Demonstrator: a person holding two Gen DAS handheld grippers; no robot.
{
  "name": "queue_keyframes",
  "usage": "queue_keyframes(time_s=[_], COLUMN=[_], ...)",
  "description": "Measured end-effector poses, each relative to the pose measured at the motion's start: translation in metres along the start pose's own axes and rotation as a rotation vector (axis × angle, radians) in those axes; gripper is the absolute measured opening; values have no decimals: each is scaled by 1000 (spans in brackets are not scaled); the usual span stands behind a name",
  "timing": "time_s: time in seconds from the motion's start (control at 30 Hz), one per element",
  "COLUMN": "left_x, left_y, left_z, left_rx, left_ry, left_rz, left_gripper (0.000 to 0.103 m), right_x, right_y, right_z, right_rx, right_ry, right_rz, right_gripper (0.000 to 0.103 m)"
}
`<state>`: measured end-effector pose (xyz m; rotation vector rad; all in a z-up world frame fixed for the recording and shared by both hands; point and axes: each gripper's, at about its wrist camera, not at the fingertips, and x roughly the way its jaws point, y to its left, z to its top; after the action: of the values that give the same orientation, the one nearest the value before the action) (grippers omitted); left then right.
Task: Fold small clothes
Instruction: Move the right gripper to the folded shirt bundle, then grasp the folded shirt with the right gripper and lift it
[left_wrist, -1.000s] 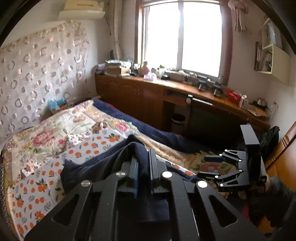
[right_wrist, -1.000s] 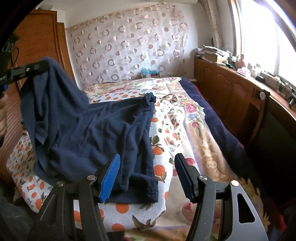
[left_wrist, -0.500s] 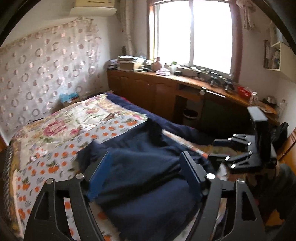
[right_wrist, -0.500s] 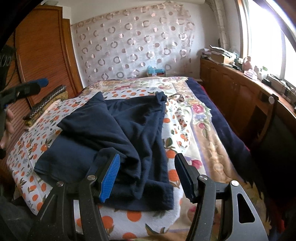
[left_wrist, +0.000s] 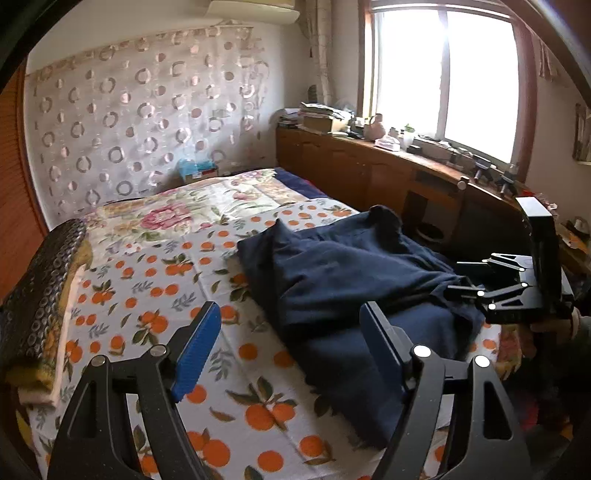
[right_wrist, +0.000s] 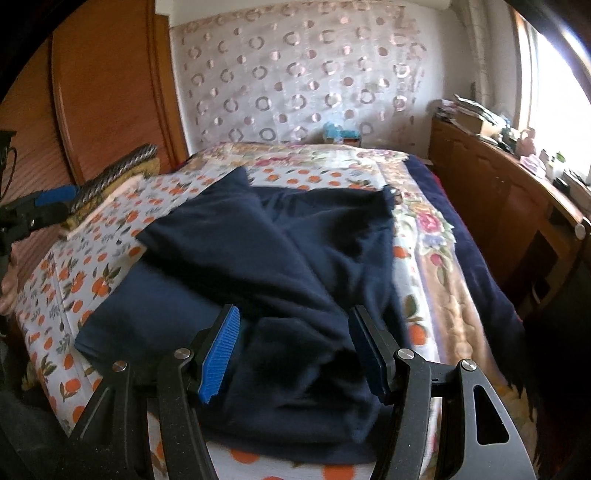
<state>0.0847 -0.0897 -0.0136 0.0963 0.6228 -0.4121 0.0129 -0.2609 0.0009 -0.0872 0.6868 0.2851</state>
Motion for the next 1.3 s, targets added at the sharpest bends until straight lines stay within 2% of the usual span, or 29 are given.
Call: queue_keyframes(time_s=[0.1,0.2,0.37,0.53,0.63,0.9,1.1,1.3], left_x=[2,6,8,9,8,2,-1,-2], left_y=[2,3,1,-4,-4,-1,7,13], left_z=[-8,-14,-21,-24,-25,-25,-26,-29], left_rx=[-9,-16,-21,-19,-21,-36,-53,-70], left_ry=[10,21,31,38,36,21,15,15], left_rz=[-5,-10,-20,-29,-27,-7,9,20], left_gripper=[78,78,78,78,78,78,78,78], right_x=[12,19,3,-24,-35,-40,-8,40], right_y=[5,-2,-26,-46,-40,-11,17,35], right_z=[-2,-5,-16,-30,-29,-9,20,48], right_rx=[-41,-51,-4,49,40,-35,-131,-175], right_ry=[37,77,97,84,56,-51,-68,-38], right_rz=[-61,-157,-241,-261,-270,-141,-25,66], right_gripper=[63,63,63,63,63,63,63,63])
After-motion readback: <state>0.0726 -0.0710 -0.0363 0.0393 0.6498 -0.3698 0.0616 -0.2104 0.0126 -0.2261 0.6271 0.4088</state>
